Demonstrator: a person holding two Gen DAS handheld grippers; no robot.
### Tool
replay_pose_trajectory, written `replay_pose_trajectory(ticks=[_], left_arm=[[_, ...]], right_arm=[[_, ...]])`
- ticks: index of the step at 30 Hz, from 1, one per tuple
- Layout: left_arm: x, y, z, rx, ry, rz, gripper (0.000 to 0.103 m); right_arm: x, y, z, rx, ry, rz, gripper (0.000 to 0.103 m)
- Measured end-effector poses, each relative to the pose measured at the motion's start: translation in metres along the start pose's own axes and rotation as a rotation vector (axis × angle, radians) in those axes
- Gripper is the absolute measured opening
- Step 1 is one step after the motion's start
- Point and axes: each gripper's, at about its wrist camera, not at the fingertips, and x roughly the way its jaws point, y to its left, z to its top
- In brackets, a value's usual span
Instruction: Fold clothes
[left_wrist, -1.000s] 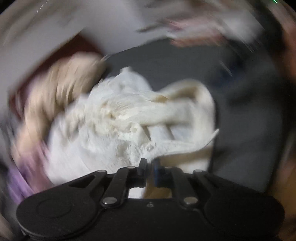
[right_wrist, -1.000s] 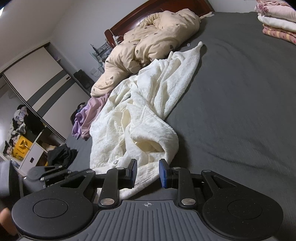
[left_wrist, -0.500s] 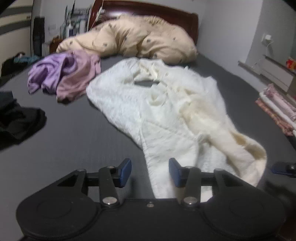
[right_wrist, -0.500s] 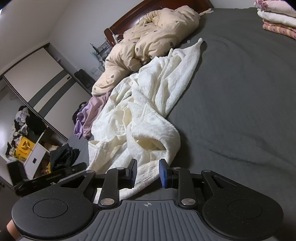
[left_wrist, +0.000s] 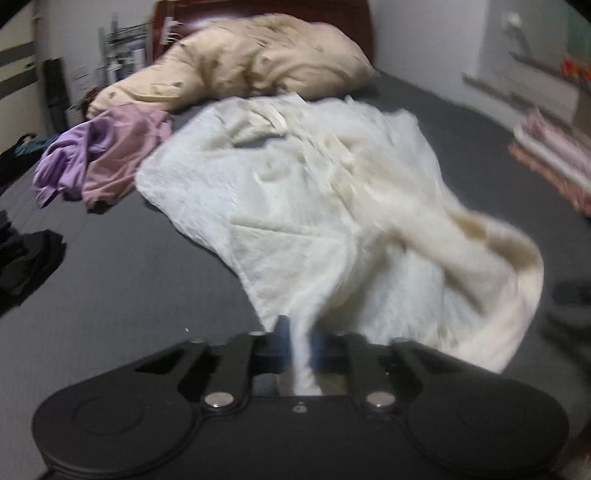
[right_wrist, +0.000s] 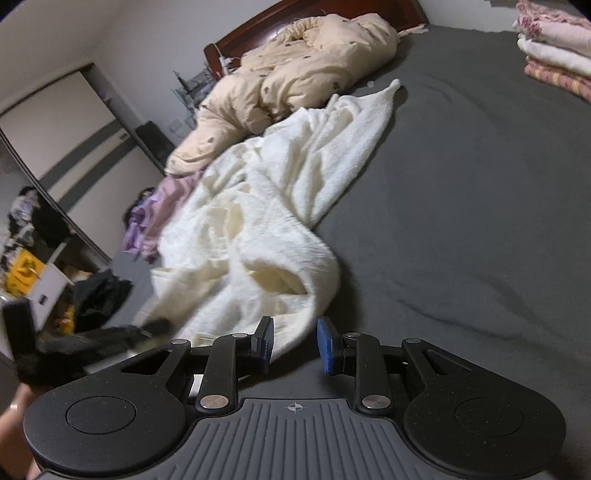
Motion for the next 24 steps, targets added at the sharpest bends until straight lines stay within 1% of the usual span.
replay_pose_trajectory(ticks=[2,5,7,8,10,11,12,13,14,15,16,18,19,20,23,24], left_arm=[[-0.014,0.005,0.002,-0.018,-0.060,0.048,0.007],[-0.038,0.014,0.007,-0.013,-0.119,0.119,0.007],[-0.042,0.021,0.007,-0.024,-0.081,0.130,0.007],[-0.040,0.023,0.005,-0.015,-0.049,0.132,0.007],[-0.031,0.022,-0.002,0.036,0.006,0.130,0.009],[-0.029,0.020,-0.005,0.046,0.022,0.132,0.010],[-0.027,0.019,-0.007,0.052,0.037,0.133,0.013],[-0.029,0.018,-0.009,0.044,0.033,0.138,0.017],[-0.033,0.017,-0.010,0.033,0.024,0.144,0.029],[-0.039,0.017,-0.010,0.014,-0.003,0.158,0.035],[-0.045,0.018,-0.009,-0.006,-0.035,0.174,0.035],[-0.060,0.014,0.000,-0.022,-0.102,0.148,0.039],[-0.068,0.010,0.005,-0.027,-0.128,0.112,0.042],[-0.073,0.003,0.011,-0.026,-0.145,0.053,0.047],[-0.073,-0.029,0.024,0.001,-0.152,-0.116,0.048],[-0.070,-0.043,0.025,0.015,-0.149,-0.157,0.048]], right_arm=[[0.002,-0.001,0.001,0.000,-0.005,-0.015,0.027],[0.004,-0.005,0.003,0.032,-0.011,0.002,0.027],[0.004,-0.007,0.004,0.056,-0.010,0.014,0.027],[0.003,-0.007,0.004,0.067,-0.010,0.020,0.027],[0.002,-0.007,0.004,0.079,-0.007,0.028,0.027],[0.000,-0.008,0.003,0.082,-0.008,0.028,0.027],[-0.003,-0.008,0.003,0.085,-0.010,0.026,0.027],[-0.005,-0.009,0.003,0.088,-0.011,0.024,0.027],[-0.007,-0.009,0.003,0.091,-0.013,0.022,0.027],[-0.010,-0.011,0.003,0.098,-0.017,0.019,0.027],[-0.013,-0.013,0.003,0.108,-0.022,0.016,0.027],[-0.015,-0.017,0.005,0.125,-0.029,0.010,0.027],[-0.016,-0.020,0.006,0.134,-0.032,0.006,0.027],[-0.017,-0.022,0.008,0.141,-0.035,0.001,0.027],[-0.019,-0.026,0.013,0.162,-0.052,-0.007,0.027],[-0.022,-0.028,0.013,0.167,-0.067,-0.015,0.027]])
